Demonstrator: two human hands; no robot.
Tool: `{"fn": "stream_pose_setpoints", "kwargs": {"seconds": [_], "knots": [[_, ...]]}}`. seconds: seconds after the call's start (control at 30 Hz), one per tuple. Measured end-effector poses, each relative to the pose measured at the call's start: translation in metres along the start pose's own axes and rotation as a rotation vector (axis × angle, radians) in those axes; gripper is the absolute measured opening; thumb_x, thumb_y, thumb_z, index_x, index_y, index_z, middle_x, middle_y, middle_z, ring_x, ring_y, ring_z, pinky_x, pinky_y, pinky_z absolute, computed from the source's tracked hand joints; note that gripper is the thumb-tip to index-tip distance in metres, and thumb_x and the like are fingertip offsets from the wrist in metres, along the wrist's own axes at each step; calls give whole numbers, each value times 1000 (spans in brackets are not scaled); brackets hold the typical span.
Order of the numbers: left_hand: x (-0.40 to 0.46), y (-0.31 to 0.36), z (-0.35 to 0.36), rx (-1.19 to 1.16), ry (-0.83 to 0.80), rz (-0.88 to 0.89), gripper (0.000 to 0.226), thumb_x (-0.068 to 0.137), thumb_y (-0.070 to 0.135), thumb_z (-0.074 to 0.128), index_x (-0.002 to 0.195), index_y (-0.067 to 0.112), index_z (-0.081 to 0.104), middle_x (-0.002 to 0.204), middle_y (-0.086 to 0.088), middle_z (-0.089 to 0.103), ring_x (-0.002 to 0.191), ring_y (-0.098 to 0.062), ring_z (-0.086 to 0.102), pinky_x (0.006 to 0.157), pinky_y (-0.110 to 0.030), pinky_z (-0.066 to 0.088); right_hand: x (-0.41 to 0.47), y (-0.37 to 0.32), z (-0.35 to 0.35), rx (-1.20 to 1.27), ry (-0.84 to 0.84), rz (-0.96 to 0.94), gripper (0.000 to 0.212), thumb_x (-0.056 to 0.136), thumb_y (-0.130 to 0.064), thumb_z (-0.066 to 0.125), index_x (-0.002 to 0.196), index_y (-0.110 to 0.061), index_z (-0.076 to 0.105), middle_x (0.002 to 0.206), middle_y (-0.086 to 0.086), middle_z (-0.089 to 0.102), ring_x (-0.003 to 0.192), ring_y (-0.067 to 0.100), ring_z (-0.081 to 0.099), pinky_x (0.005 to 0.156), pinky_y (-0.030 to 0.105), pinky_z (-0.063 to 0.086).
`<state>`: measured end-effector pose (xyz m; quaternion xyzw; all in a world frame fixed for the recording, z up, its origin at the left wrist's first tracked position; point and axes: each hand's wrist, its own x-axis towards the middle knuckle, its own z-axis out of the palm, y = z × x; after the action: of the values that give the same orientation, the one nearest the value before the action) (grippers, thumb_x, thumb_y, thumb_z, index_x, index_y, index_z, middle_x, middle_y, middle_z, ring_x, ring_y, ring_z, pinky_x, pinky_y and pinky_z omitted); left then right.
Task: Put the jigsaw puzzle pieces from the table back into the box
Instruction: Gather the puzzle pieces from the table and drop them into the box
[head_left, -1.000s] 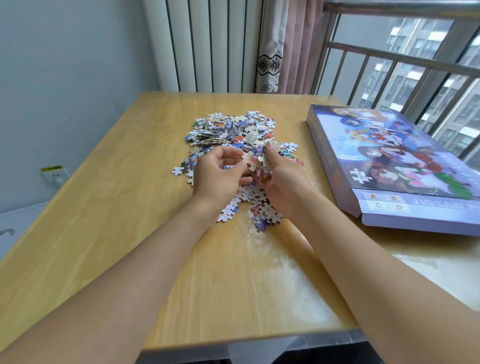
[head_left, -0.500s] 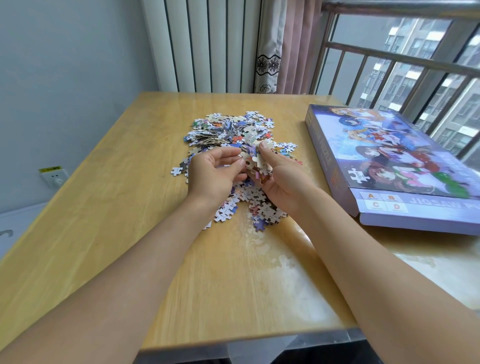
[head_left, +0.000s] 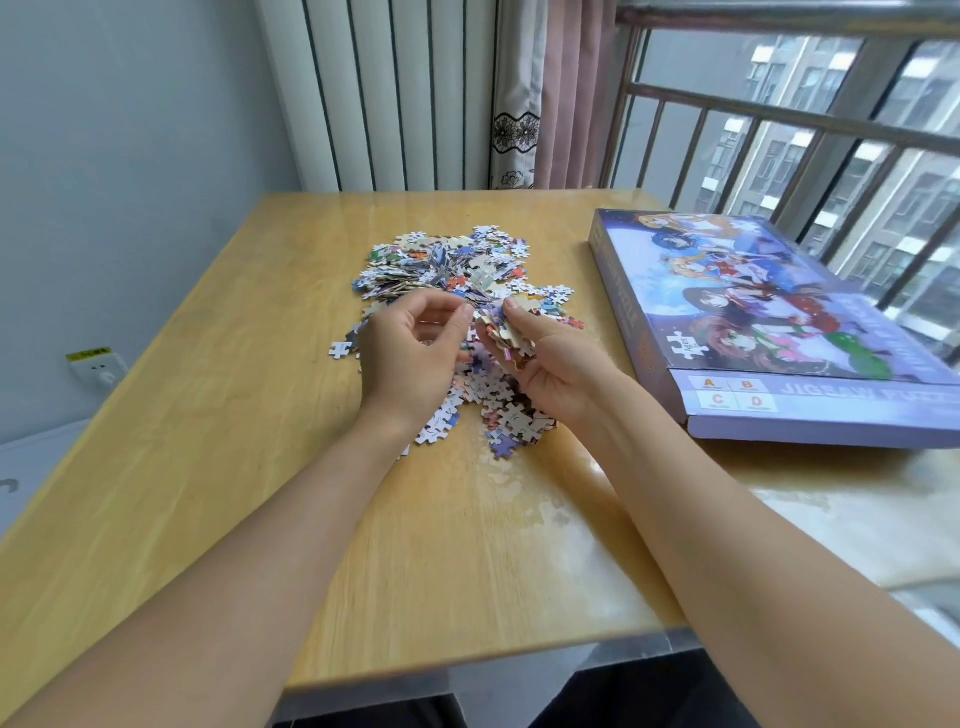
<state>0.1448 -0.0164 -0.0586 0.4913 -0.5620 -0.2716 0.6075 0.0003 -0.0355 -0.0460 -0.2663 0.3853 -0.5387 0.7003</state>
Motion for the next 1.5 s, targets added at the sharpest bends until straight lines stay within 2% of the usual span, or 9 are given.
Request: {"fn": "stream_pose_setpoints", "kwargs": {"seconds": [0.27, 0.37, 0.47, 0.6, 0.7, 0.9, 1.17, 1.3, 1.5], "knots": [[-17, 13, 0, 158, -75, 154, 5, 89, 17, 72, 94, 18, 72, 81, 8, 71, 74, -7, 68, 69, -35, 60, -59, -34, 5, 146, 35, 46, 18, 99, -6, 57, 83, 1, 61, 76, 14, 66, 78, 24, 66, 86, 32, 56], [-27, 38, 14, 298, -314, 280, 32, 81, 14, 79, 110, 20, 68, 100, 6, 69, 88, -6, 65, 70, -22, 56, -83, -55, -10, 146, 44, 22, 19, 100, -6, 55, 84, 1, 60, 74, 13, 65, 74, 22, 66, 79, 31, 59], [-38, 47, 49, 524, -615, 511, 68, 72, 26, 83, 132, 11, 55, 126, 3, 53, 114, -17, 48, 100, -20, 37, -106, -79, -30, 112, 102, -19, 21, 102, -6, 52, 84, 2, 59, 66, 11, 65, 62, 18, 67, 68, 28, 62], [-47, 55, 104, 632, -713, 578, 79, 67, 33, 75, 139, 14, 50, 135, -6, 53, 122, -28, 47, 107, -36, 34, -139, -108, -60, 84, 155, -74, 18, 101, -5, 53, 87, 4, 60, 81, 14, 62, 75, 22, 62, 96, 34, 50], [-49, 62, 123, 659, -710, 669, 64, 67, 17, 64, 130, 20, 59, 131, -3, 61, 117, -29, 56, 99, -40, 46, -155, -121, -77, 102, 174, -93, 12, 99, -4, 56, 103, 8, 58, 96, 20, 62, 83, 25, 64, 81, 31, 58], [-38, 91, 145, 396, -560, 264, 27, 83, 44, 59, 77, 20, 69, 66, 0, 65, 67, -25, 60, 63, -41, 51, -181, -136, -102, 86, 128, -93, 17, 96, -4, 61, 112, 4, 60, 96, 15, 71, 78, 26, 73, 118, 39, 35], [0, 147, 154, 142, -376, 113, 12, 91, 34, 72, 97, 24, 73, 84, 7, 70, 77, -14, 62, 60, -28, 48, -176, -156, -112, 132, 336, -15, 11, 96, -1, 61, 105, 6, 60, 104, 19, 63, 100, 28, 68, 53, 32, 61], [9, 156, 152, 119, -368, 102, 19, 90, 34, 74, 103, 20, 76, 97, 1, 74, 96, -20, 66, 88, -34, 53, -168, -185, -104, 130, 437, -33, 11, 99, -2, 58, 92, 6, 60, 98, 19, 59, 88, 27, 62, 63, 36, 62], [16, 163, 145, -16, -388, 46, 9, 90, 31, 74, 98, 28, 74, 99, 7, 74, 98, -15, 67, 90, -28, 52, -154, -203, -97, 3, 549, -18, 13, 104, 0, 46, 112, 6, 55, 110, 19, 59, 119, 31, 60, 99, 33, 53]]}}
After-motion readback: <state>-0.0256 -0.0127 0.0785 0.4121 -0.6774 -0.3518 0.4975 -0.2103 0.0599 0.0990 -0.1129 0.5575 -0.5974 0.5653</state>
